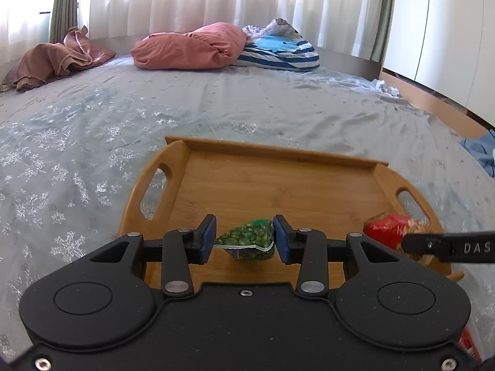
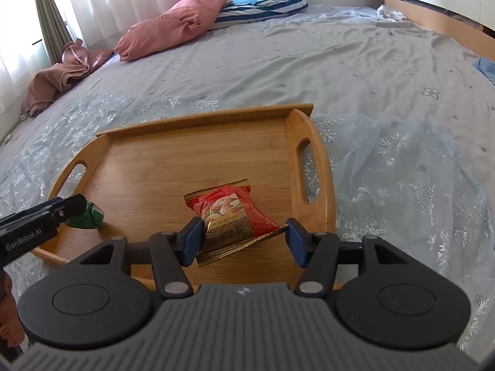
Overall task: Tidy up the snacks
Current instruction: 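Carry both bags onto the wooden tray and open both grippers to release them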
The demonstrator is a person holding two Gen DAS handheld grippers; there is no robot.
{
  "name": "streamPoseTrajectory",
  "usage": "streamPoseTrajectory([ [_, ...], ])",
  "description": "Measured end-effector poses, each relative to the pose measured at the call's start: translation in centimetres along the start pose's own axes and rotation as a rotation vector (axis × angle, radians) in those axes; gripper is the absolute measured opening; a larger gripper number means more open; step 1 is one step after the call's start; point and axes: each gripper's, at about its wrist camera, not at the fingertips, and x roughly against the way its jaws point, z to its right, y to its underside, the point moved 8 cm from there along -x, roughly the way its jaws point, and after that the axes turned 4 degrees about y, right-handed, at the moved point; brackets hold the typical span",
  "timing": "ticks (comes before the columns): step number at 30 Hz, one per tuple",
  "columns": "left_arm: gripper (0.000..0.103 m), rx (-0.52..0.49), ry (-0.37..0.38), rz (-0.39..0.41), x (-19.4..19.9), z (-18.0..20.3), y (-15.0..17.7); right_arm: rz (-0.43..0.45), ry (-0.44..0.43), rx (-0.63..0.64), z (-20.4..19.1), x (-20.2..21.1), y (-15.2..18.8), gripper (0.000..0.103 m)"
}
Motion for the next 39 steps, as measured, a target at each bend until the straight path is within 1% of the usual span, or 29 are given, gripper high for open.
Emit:
streamPoseTrajectory([
  [8, 0.038, 0.004, 0.025, -0.045, -0.6, 0.4, 1.5, 0.0, -0.01, -0.001, 0.0, -0.5, 0.5, 0.061],
  [18, 0.038, 0.029, 0.006, -0.122, -2.0, -0.1, 2.4, 0.003, -0.018, 0.01, -0.3, -0.9, 0.5, 0.062],
  [39, 0.04, 0.016, 0.009, -0.146, -2.1, -0.2, 2.4, -0.008, -0.013, 0.031, -1.0, -1.9, 1.0, 0.062],
])
